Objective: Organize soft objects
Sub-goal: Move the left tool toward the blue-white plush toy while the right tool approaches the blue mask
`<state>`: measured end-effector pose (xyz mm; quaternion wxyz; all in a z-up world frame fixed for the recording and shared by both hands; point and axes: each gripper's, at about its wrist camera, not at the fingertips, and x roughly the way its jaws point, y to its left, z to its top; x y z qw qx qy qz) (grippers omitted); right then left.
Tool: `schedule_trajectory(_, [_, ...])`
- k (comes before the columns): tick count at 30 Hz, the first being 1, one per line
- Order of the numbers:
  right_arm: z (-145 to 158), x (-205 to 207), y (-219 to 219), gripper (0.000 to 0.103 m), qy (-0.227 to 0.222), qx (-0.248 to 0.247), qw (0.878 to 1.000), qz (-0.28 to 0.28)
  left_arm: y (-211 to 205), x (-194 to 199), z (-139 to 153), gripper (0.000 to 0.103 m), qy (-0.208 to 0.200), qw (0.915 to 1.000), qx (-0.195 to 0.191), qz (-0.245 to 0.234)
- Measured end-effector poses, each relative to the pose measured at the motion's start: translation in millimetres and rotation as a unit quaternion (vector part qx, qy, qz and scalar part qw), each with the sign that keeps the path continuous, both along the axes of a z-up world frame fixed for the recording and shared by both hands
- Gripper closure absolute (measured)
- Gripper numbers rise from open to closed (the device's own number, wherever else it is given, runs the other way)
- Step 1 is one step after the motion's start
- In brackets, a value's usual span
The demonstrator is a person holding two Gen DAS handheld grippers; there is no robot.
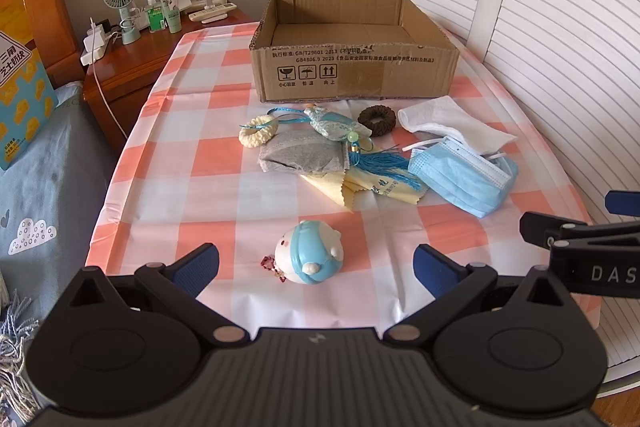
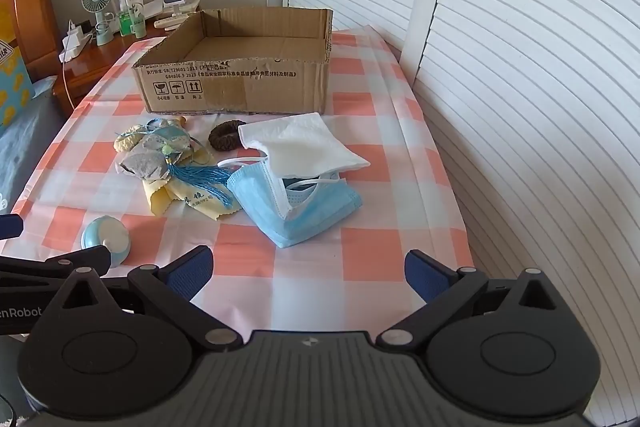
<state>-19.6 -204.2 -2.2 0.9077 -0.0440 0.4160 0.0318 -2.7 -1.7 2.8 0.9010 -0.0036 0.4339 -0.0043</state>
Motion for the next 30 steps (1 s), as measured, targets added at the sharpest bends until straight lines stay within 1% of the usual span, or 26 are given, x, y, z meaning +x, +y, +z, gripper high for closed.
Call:
schedule_trajectory(21, [4.4,0.6,-1.1,0.000,-0.003,0.000,1.000,-0.001,0.2,0.2,0.5,0.001,-0.001,1.0000,0.000,0.000])
schedule_trajectory(30, [6.8,0.8,-1.7,0.000,-0.004,0.000,1.000,-0.002,-0.4,1.3,7.8,0.001,-0.001,1.0000,0.001,-0.001])
